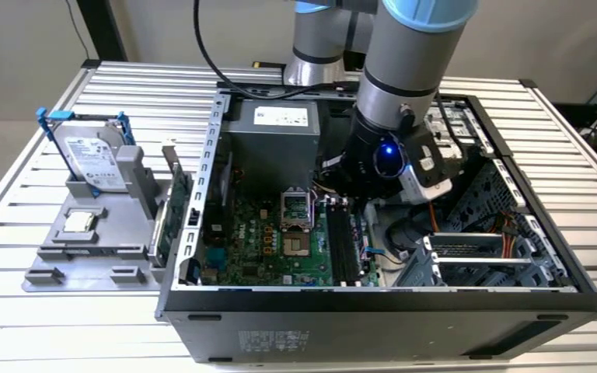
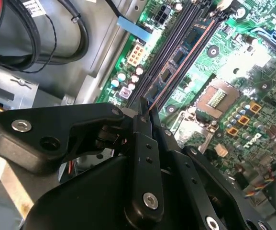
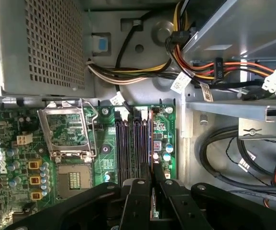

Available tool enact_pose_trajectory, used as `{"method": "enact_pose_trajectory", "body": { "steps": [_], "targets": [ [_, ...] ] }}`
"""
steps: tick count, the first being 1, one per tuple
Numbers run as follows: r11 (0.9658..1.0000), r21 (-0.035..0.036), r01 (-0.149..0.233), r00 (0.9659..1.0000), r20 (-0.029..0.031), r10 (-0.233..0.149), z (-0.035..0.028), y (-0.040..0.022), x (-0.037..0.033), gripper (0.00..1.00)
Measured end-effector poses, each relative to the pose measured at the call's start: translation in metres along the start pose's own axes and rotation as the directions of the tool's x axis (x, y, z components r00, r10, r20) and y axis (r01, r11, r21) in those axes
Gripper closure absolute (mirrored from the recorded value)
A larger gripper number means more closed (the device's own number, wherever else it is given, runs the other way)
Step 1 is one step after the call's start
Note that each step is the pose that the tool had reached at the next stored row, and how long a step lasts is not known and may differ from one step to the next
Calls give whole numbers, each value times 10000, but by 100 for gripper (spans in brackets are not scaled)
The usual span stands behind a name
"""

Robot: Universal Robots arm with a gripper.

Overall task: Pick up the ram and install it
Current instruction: 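Insert the ram into the slot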

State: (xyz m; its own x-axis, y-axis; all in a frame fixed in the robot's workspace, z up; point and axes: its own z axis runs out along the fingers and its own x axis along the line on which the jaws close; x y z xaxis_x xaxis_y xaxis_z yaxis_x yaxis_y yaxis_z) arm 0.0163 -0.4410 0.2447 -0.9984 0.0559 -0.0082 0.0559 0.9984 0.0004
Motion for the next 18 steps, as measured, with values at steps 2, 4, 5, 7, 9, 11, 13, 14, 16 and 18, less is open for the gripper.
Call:
{"method": "enact_pose_trajectory", "body": {
  "steps": [2,4,5,7,9,11,13,14,16,18],
  "targets": [
    [10000,30,3,10000,7,-3,12,-11,-1,100],
    [10000,37,2,10000,8,-2,19,-46,-3,100],
    [10000,40,2,10000,9,-2,23,-59,-3,100],
    [10000,45,2,10000,9,-2,36,-80,-4,100],
    [10000,44,1,10000,9,-1,63,-89,-4,100],
    [10000,48,2,10000,9,-2,88,-91,-4,100],
    [10000,48,2,10000,9,-2,114,-93,-4,100],
    [10000,48,2,10000,9,-3,124,-95,-4,100],
    [10000,53,3,10000,8,-3,142,-104,-5,100],
    [10000,53,3,10000,-4,-3,151,-108,-5,100]
  ]
}}
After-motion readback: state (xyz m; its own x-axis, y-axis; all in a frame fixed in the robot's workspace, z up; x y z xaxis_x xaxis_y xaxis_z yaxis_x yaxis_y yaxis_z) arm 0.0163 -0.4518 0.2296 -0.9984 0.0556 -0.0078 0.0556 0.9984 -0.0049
